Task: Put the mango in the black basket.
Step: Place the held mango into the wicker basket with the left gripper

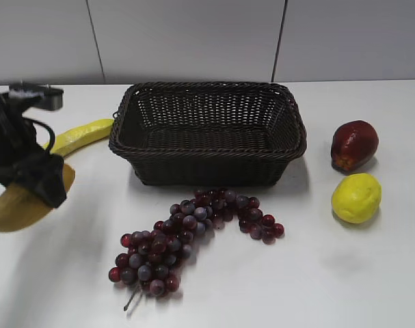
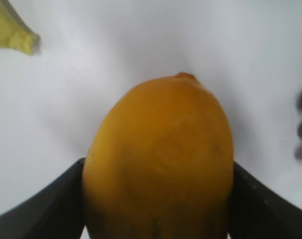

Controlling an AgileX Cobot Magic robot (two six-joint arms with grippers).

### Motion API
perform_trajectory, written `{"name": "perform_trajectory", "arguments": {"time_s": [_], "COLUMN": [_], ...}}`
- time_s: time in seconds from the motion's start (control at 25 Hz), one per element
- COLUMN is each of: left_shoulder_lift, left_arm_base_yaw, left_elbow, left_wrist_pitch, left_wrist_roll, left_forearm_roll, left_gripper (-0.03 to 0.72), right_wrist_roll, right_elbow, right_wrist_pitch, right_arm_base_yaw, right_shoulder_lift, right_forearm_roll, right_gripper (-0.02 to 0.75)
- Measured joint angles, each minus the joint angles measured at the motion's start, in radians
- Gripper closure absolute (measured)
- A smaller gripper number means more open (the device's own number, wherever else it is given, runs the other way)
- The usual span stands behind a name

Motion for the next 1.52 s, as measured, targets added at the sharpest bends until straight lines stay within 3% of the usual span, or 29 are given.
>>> {"name": "perform_trajectory", "arguments": {"time_s": [0.24, 0.44, 0.64, 0.96, 1.36, 1.52], "left_shoulder_lift": [-0.043, -0.021, 0.1, 0.325, 0.458, 0.459], "left_arm_base_yaw": [-0.018, -0.111, -0.205, -0.273, -0.288, -0.288], "left_elbow": [-0.266, -0.376, -0.391, -0.391, -0.391, -0.392], "left_wrist_pitch": [-0.014, -0.165, -0.355, -0.611, -0.655, -0.649], "left_wrist_roll": [0.0, 0.0, 0.0, 0.0, 0.0, 0.0], "left_forearm_roll": [-0.084, -0.107, -0.121, -0.155, -0.155, -0.155], "left_gripper": [0.127, 0.127, 0.127, 0.127, 0.123, 0.057], "right_wrist_roll": [0.0, 0.0, 0.0, 0.0, 0.0, 0.0], "right_elbow": [0.0, 0.0, 0.0, 0.0, 0.0, 0.0], "right_wrist_pitch": [0.0, 0.0, 0.0, 0.0, 0.0, 0.0], "right_arm_base_yaw": [0.0, 0.0, 0.0, 0.0, 0.0, 0.0], "right_shoulder_lift": [0.0, 0.0, 0.0, 0.0, 0.0, 0.0], "right_forearm_roll": [0.0, 0.0, 0.0, 0.0, 0.0, 0.0], "right_gripper": [0.169, 0.169, 0.169, 0.169, 0.169, 0.169]}}
